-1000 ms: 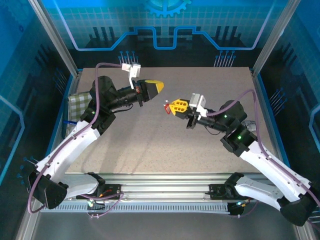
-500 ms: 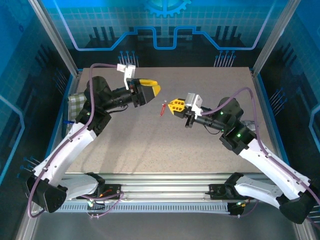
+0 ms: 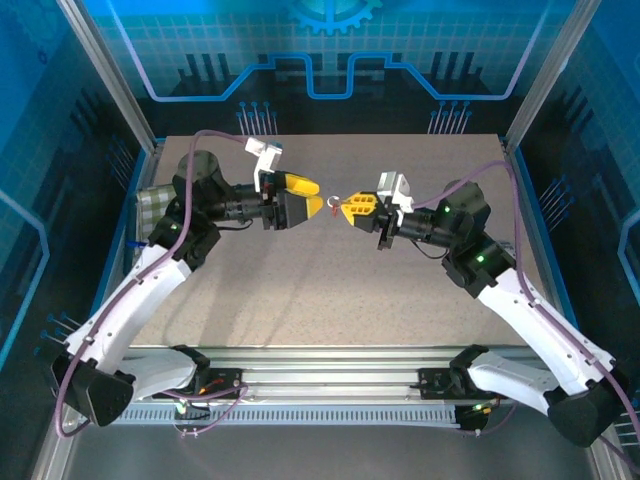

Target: Remove the keys from the keyring

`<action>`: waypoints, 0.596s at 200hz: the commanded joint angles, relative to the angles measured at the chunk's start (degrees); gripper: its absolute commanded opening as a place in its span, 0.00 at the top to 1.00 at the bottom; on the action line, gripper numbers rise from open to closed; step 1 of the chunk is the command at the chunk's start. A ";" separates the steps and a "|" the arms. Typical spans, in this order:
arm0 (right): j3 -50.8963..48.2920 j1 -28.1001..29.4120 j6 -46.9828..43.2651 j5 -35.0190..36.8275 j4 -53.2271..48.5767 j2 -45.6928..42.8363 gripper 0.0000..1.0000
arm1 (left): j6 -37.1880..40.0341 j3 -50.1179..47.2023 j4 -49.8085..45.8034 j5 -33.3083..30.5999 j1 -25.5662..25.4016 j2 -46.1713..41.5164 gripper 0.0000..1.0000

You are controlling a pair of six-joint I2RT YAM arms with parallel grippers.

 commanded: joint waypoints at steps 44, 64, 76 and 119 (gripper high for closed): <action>3.31 -0.89 2.45 -3.85 -0.54 1.59 1.00 | 3.22 5.66 -3.65 3.94 -1.95 2.93 0.33; 3.69 -1.02 2.49 -3.96 -0.98 1.95 1.00 | 3.28 6.25 -3.89 4.48 -2.13 3.46 0.41; 3.85 -0.96 2.50 -3.93 -1.21 2.21 1.00 | 3.24 6.55 -4.03 4.79 -2.31 3.90 0.46; 4.11 -1.12 2.57 -3.85 -1.30 2.39 1.00 | 4.26 7.83 -5.77 5.15 -2.93 4.83 0.62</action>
